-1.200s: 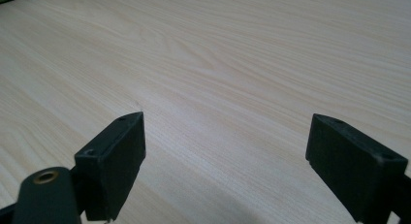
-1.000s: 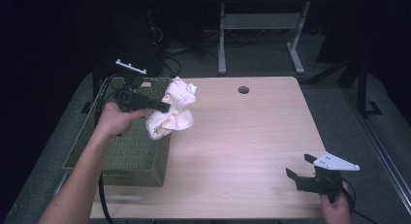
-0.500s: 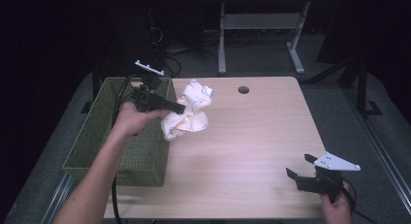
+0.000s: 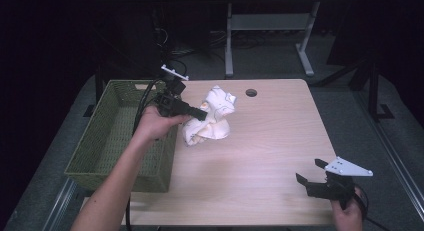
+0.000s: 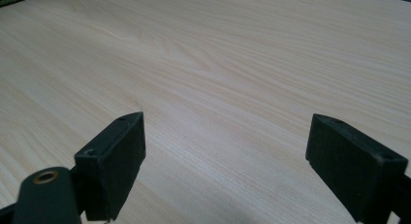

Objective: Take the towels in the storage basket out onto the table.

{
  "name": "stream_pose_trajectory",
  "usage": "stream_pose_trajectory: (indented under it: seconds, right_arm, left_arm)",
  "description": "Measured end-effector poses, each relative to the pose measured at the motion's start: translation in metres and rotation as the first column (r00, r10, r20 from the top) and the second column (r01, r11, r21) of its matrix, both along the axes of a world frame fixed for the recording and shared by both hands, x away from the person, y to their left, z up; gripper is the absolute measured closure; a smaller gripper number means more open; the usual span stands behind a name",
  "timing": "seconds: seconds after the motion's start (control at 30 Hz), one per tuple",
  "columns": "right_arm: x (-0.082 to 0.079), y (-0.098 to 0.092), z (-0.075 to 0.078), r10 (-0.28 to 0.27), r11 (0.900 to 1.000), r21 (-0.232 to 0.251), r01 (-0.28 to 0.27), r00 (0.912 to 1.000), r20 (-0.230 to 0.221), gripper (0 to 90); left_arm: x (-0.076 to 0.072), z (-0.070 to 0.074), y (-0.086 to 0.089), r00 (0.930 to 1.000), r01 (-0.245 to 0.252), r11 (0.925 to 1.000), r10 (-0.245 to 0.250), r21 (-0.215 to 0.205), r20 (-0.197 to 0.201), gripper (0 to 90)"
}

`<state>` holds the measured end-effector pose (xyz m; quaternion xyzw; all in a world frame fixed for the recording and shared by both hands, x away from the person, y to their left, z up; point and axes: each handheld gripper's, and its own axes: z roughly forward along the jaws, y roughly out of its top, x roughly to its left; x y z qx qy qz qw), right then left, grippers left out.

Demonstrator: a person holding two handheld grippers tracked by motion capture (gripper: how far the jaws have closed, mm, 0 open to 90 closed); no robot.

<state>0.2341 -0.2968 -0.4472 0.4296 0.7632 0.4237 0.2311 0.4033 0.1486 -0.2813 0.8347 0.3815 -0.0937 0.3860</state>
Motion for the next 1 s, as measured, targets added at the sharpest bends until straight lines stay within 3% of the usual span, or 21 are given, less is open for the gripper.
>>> stream_pose_trajectory:
  seconds: [0.57,1.0]
  right_arm:
    - [-0.002,-0.002,0.002,-0.004,1.0,0.001,0.004,1.0,0.008,13.8]
    - [-0.002,-0.003,0.002,0.0,1.0,0.0,0.0,0.9999,0.012,13.8]
  left_arm:
    - [0.005,-0.013,-0.032,0.9998,0.014,0.9999,-0.014,0.0,-0.016,76.2]
    - [0.011,-0.035,-0.053,0.9989,0.013,0.9999,-0.013,0.008,-0.045,75.8]
